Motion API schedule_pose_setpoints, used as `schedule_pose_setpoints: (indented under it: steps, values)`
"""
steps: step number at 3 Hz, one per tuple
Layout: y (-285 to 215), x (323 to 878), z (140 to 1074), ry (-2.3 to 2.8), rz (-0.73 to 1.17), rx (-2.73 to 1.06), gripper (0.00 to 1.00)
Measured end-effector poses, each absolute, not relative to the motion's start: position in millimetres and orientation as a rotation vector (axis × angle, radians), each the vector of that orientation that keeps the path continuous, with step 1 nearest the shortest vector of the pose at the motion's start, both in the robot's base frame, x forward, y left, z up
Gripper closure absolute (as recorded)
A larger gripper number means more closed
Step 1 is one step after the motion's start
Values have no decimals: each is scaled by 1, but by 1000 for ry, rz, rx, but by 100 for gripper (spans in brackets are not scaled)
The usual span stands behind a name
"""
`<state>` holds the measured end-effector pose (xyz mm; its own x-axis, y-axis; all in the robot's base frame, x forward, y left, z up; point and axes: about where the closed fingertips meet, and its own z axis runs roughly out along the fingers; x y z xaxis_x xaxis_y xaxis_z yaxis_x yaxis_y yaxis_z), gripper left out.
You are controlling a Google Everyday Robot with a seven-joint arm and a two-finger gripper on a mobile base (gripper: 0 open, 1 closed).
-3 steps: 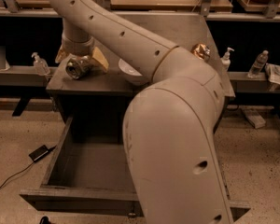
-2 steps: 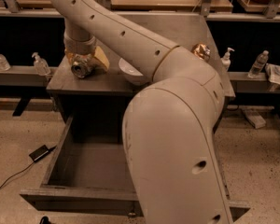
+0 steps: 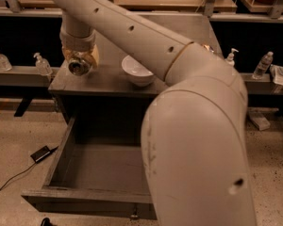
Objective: Place 7up can into top drawer
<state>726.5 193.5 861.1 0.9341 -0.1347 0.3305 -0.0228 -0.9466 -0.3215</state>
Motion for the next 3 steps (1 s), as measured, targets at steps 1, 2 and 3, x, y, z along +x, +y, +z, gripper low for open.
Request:
schedule_pose_setpoints:
  steps: [1, 2, 3]
  values:
    - [191, 702, 895, 78, -547, -2708, 100]
    - [163, 638, 930, 109, -501, -2643, 100]
    - [116, 544, 908, 232, -287, -2606, 100]
